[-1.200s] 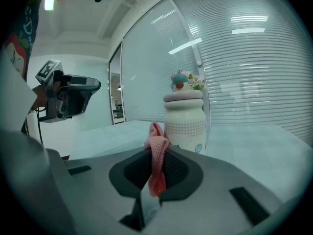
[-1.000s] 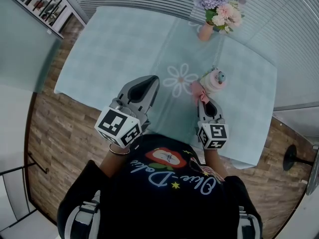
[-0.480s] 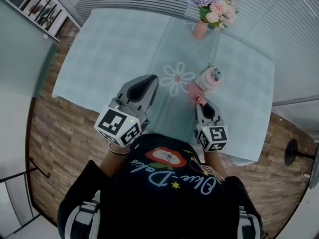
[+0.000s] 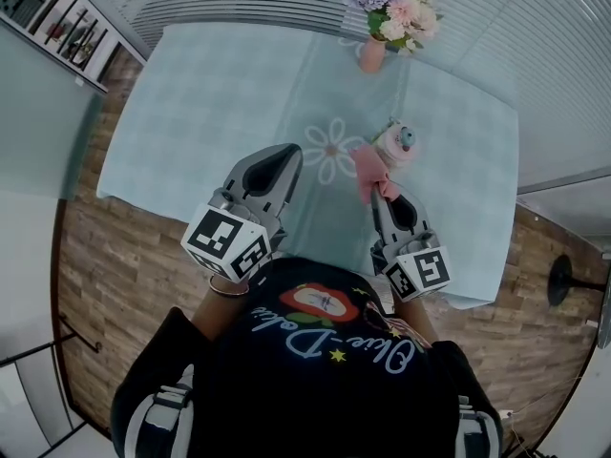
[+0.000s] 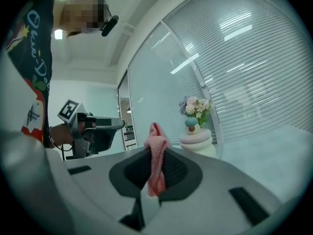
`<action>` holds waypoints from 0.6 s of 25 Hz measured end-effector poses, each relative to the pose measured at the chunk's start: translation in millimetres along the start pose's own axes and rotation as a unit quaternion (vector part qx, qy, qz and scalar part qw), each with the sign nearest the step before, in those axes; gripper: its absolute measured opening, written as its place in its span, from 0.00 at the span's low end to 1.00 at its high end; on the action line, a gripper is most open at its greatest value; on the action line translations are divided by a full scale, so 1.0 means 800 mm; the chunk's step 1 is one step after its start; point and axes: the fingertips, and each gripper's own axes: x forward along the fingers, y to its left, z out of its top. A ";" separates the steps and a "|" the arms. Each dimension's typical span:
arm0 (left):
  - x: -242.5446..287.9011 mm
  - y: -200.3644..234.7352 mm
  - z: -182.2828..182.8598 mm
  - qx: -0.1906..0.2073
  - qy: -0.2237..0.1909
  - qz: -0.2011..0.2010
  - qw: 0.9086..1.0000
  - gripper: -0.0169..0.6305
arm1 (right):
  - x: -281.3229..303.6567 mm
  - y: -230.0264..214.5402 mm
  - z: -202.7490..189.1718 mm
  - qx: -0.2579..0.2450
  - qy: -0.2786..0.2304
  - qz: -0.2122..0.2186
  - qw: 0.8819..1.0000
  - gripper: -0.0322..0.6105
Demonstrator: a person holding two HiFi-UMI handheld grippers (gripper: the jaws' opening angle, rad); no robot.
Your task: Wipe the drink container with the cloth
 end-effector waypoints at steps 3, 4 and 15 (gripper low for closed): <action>0.004 -0.005 0.000 0.000 0.002 -0.009 1.000 0.03 | -0.004 0.001 0.023 -0.002 -0.022 -0.001 1.000 0.09; 0.005 -0.007 0.000 0.000 0.002 -0.012 1.000 0.03 | -0.006 0.001 0.030 -0.003 -0.029 -0.002 1.000 0.09; 0.011 -0.009 0.000 0.001 0.003 -0.019 1.000 0.03 | -0.011 -0.005 0.043 0.000 -0.041 -0.013 0.999 0.09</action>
